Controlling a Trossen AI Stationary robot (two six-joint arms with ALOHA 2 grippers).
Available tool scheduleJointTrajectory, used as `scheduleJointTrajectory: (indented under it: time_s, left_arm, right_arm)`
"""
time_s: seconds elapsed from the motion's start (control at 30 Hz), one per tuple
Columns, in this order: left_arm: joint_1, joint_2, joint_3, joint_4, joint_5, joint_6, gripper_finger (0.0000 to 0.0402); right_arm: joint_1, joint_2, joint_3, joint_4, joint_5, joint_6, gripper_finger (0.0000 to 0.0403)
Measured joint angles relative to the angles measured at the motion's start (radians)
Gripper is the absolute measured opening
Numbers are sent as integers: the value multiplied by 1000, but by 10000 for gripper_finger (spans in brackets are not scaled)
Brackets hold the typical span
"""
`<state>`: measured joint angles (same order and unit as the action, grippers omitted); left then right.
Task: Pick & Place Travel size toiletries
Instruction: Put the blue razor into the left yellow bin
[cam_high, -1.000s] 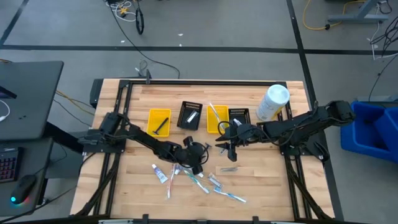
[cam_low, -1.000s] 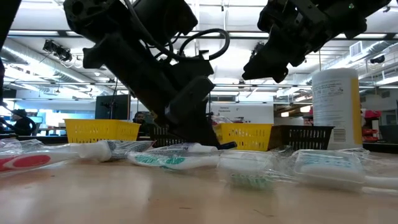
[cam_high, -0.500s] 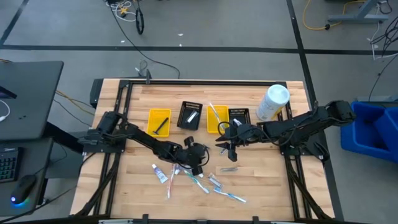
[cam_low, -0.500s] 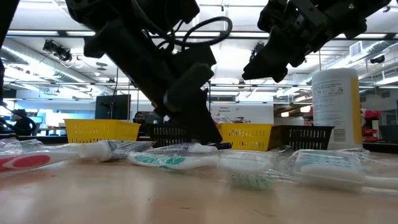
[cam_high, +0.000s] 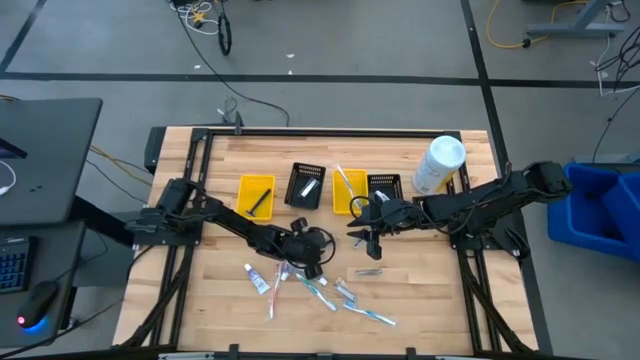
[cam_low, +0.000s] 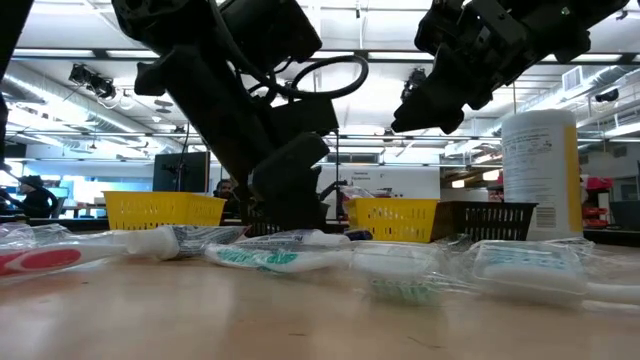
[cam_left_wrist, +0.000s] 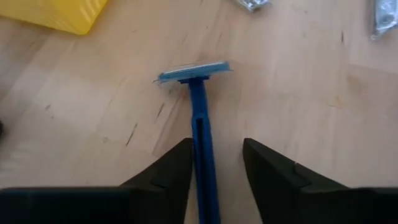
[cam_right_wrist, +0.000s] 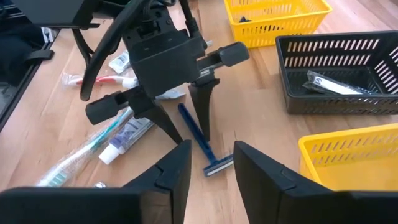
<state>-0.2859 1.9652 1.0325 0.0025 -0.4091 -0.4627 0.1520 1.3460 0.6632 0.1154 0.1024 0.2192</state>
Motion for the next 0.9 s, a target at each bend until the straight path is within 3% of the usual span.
scheduleJointTrajectory:
  time_s: [0.33, 0.57, 0.9]
  left_arm:
    - [10, -5, 0, -10, 1, 0, 41]
    - [11, -83, -4, -106, -87, 14, 48]
    - [4, -361, -3, -505, -315, -171, 44]
  right_arm:
    - [0, 0, 0, 0, 0, 0, 117]
    - [0, 0, 0, -2, 0, 0, 105]
    - [0, 0, 0, -3, 0, 0, 104]
